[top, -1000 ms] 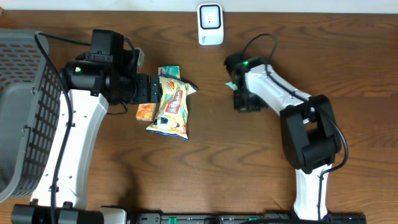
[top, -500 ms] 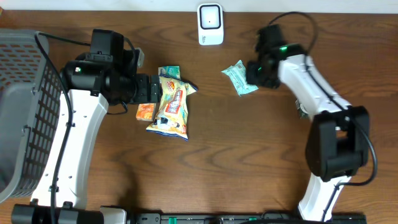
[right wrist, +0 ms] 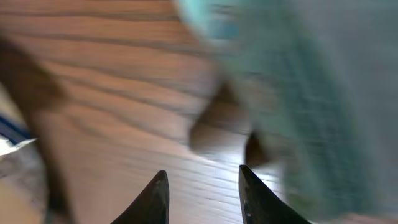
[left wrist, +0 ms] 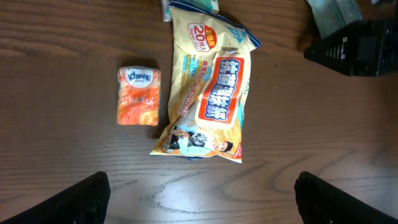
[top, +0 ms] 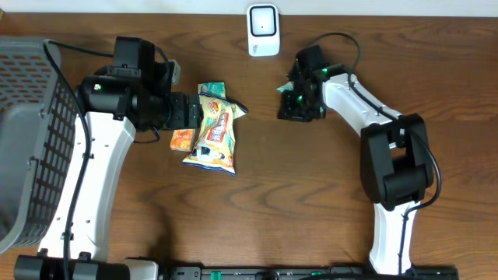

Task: Scan the item barcode

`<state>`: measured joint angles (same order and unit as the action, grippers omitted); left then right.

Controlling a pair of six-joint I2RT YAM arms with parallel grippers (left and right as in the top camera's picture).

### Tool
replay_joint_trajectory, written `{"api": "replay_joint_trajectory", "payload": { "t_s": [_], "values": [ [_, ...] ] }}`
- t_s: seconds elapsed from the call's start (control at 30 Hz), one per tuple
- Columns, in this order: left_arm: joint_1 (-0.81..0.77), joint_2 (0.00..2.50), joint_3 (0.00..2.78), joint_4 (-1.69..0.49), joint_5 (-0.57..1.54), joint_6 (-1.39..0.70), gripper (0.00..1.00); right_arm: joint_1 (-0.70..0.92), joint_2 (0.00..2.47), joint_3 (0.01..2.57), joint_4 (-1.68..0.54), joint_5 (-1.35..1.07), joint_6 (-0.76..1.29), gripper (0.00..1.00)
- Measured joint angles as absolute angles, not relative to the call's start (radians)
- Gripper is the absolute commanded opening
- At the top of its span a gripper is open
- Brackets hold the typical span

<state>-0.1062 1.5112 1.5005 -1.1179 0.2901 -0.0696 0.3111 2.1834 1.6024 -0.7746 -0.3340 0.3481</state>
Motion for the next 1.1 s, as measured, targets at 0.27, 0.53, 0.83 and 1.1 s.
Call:
{"api": "replay_joint_trajectory", "payload": {
  "t_s": [0.27,0.53,0.83,1.1],
  "values": [
    [-0.106,1.511,1.501,-1.118,0.29,-0.07,0.94,0.202,2.183,1.602,-0.794,-0.284,0.336,0.31],
    [-0.106,1.511,1.501,-1.118,0.29,-0.07,0.94,0.156,2.115,1.602,-0.799,-0.435,0.294,0.38],
    [-0.106,1.511,1.501,-1.118,0.29,-0.07,0.94,-0.017,2.067,1.592,-0.751,-0.446,0.456,0.46],
    [-0.106,1.511,1.501,-1.118,0.29,-0.07,0.94,0.003,2.169,1.508,-0.611,-0.487,0.512,0.49]
  ]
}}
